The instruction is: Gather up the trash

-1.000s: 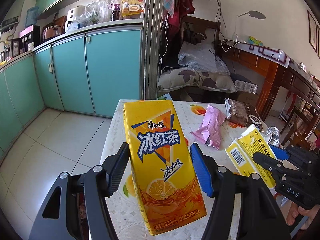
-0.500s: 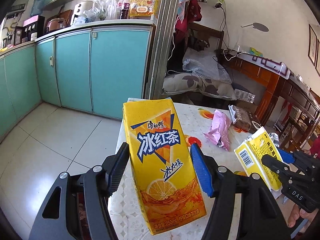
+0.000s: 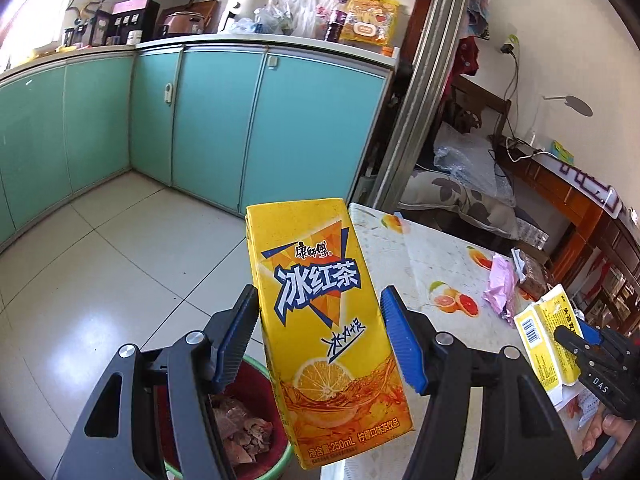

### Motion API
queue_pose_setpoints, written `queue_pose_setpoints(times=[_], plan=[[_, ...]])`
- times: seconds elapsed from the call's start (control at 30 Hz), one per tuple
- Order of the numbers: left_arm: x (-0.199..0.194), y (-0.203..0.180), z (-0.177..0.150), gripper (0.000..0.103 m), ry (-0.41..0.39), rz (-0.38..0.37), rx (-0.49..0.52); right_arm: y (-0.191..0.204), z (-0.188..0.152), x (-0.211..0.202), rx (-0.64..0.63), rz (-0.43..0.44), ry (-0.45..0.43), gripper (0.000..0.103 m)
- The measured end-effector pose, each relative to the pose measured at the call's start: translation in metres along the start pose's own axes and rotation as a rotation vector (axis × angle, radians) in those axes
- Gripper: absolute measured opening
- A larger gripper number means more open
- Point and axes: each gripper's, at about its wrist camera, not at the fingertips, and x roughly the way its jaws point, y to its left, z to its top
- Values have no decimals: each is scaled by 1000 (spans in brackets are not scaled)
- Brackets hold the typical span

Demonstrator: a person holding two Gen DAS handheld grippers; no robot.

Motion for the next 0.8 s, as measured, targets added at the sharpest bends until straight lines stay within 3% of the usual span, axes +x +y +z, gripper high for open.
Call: queue_pose_setpoints(times=[0.13, 0.47, 0.8], plan=[[-3, 20, -1, 60, -4, 39, -28, 3, 3, 4, 41, 38, 4, 36], [-3, 57, -15, 60, 36, 143, -13, 42, 16, 0, -9, 81, -19, 36], [-5, 72, -19, 60, 56, 164, -15, 99, 40, 4, -26, 206, -57, 36]])
